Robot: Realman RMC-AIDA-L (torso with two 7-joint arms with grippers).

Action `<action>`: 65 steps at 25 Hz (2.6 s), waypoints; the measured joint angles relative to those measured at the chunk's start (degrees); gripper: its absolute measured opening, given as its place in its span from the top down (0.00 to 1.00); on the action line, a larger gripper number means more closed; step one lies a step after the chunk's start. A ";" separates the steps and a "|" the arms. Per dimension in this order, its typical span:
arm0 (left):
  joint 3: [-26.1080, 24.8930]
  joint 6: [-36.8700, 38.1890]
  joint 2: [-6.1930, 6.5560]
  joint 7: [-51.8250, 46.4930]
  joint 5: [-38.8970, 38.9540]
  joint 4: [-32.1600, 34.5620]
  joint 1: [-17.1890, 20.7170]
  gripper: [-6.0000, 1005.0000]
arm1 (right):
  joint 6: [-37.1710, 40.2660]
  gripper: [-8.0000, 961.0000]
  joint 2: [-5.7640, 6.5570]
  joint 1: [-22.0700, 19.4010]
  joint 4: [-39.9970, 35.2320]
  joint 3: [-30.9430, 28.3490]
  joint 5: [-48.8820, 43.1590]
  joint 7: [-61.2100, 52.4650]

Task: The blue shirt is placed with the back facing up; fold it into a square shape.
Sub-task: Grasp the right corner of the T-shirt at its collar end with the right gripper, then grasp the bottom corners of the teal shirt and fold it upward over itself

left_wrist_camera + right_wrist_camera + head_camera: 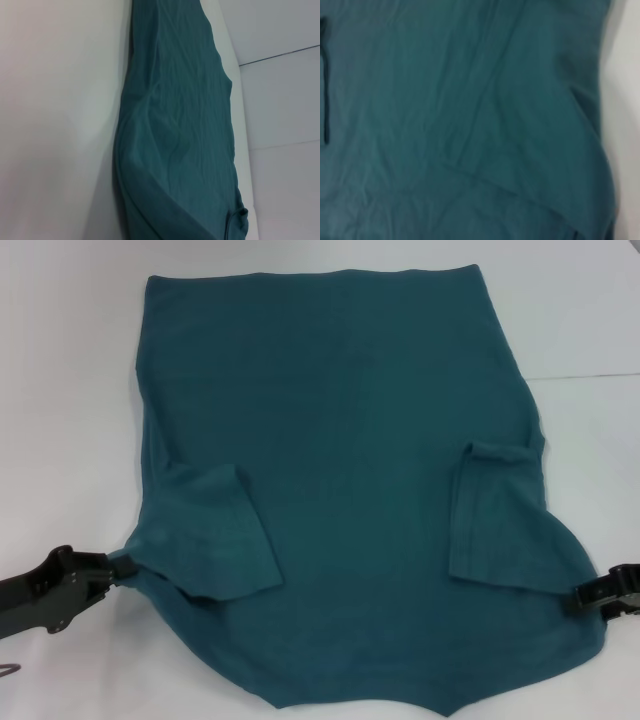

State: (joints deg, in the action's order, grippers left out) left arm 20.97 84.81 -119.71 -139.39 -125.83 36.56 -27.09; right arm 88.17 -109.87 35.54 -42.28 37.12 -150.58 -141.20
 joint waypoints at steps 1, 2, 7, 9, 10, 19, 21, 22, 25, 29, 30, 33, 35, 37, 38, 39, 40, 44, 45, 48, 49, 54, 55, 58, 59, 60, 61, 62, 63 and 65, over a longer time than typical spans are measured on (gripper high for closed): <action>0.00 0.00 0.00 0.00 0.02 0.00 0.02 0.97 | 0.01 0.25 -0.12 0.19 0.27 0.12 -0.01 -0.02; -0.01 -0.02 0.00 0.01 0.03 0.00 0.04 0.97 | 0.00 0.25 -0.24 0.39 0.50 0.24 -0.01 -0.02; -0.10 -0.10 0.01 0.07 0.06 0.00 0.03 0.97 | -0.12 0.25 -0.71 2.01 2.31 1.14 -0.05 0.32; -0.15 -0.10 0.01 0.08 0.06 0.00 0.03 0.97 | -0.14 0.25 -0.92 2.47 2.45 1.25 0.14 0.31; -0.17 -0.10 0.01 0.08 0.06 0.00 0.03 0.97 | -0.09 0.25 -0.99 2.58 2.42 1.19 0.23 0.28; -0.45 -0.09 0.01 0.09 0.21 0.00 0.08 0.97 | 1.62 0.28 -1.05 2.95 1.78 2.27 0.11 0.08; -0.45 -0.09 0.01 0.09 0.25 0.00 0.07 0.97 | 2.02 0.38 -0.88 2.95 1.45 2.62 0.11 0.06; -0.45 -0.09 0.01 0.09 0.27 0.00 0.06 0.97 | 2.11 0.43 -0.79 2.94 1.37 2.68 0.11 0.02; -0.45 -0.08 0.01 0.06 0.53 0.00 0.09 0.97 | 2.26 0.56 -0.58 2.89 1.34 2.70 0.11 -0.02; -0.41 -0.08 -0.05 0.02 0.93 0.00 0.21 0.97 | 2.39 0.73 -0.53 2.90 1.33 2.70 0.11 -0.04; -0.40 -0.09 -0.05 0.02 0.95 0.00 0.21 0.97 | 2.41 0.77 -0.50 2.91 1.32 2.70 0.11 -0.04; -0.40 -0.09 -0.07 0.00 0.96 0.00 0.21 0.97 | 2.47 0.82 -0.31 2.81 1.32 2.52 0.12 -0.03; -0.38 -0.07 -0.08 0.00 0.96 0.00 0.20 0.97 | 2.62 0.86 -0.10 2.58 1.32 2.08 0.30 0.04; -0.36 0.18 -0.08 0.21 0.96 0.00 0.20 0.97 | 2.86 0.89 0.08 2.30 1.30 1.01 0.56 0.53; -0.36 0.45 -0.07 0.34 0.90 0.00 0.20 0.97 | 3.10 0.91 0.14 2.17 1.28 -0.02 0.63 1.07; -0.36 0.64 -0.05 0.44 0.79 0.04 0.20 0.97 | 3.41 0.93 0.18 2.03 1.25 -1.42 0.72 1.78; -0.31 0.95 0.00 0.56 0.66 0.13 0.20 0.97 | 3.91 0.95 0.21 1.83 1.24 -2.72 1.09 2.81; -0.04 2.62 0.22 1.44 0.41 0.88 0.54 0.97 | 5.87 0.96 0.25 0.54 1.30 -5.72 4.80 6.42; -0.04 2.95 0.24 1.69 0.40 1.12 0.60 0.97 | 5.97 0.96 0.26 0.36 1.30 -5.78 5.41 6.53; 0.02 4.17 0.27 2.38 -0.06 2.03 0.81 0.97 | 6.07 0.96 0.27 -0.12 1.46 -5.90 7.31 6.61; 0.07 4.60 0.31 2.54 -0.30 2.22 0.91 0.97 | 6.07 0.96 0.27 -0.18 1.56 -5.92 7.63 6.61; 0.02 7.10 0.45 2.74 -2.38 3.83 1.93 0.97 | 7.55 0.96 0.27 -0.36 1.80 -5.98 7.97 6.20; -0.04 8.06 0.46 2.69 -3.11 4.54 2.42 0.97 | 8.36 0.96 0.27 -0.54 1.70 -5.99 7.98 6.14; -0.15 11.35 0.56 2.70 -4.85 6.30 3.60 0.97 | 11.02 0.95 0.66 -1.63 1.36 -6.01 7.99 6.03; -0.20 12.61 0.60 2.73 -5.45 6.95 3.96 0.97 | 11.71 0.95 0.90 -2.26 1.31 -6.01 7.94 5.90; -0.26 13.56 0.65 2.74 -5.97 7.60 4.29 0.97 | 12.16 0.95 1.07 -2.75 1.28 -6.01 7.85 5.77; -0.25 14.82 0.64 2.74 -6.65 8.34 4.65 0.97 | 12.80 0.95 1.28 -3.40 1.24 -5.91 7.80 5.54; -0.27 15.85 0.63 2.74 -7.39 8.99 4.97 0.97 | 13.48 0.95 1.46 -4.12 1.21 -5.78 7.64 5.36; -0.31 16.73 0.62 2.74 -8.12 9.49 5.22 0.97 | 14.14 0.95 1.57 -4.80 1.20 -5.69 7.29 5.23; -0.40 18.16 0.57 2.71 -9.66 10.41 5.67 0.97 | 15.96 0.95 1.72 -6.33 1.02 -5.76 5.89 5.15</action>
State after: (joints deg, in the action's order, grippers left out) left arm 20.57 102.98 -119.15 -136.68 -135.49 46.97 -21.42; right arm 104.14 -108.15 29.20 -41.26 31.36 -144.69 -136.06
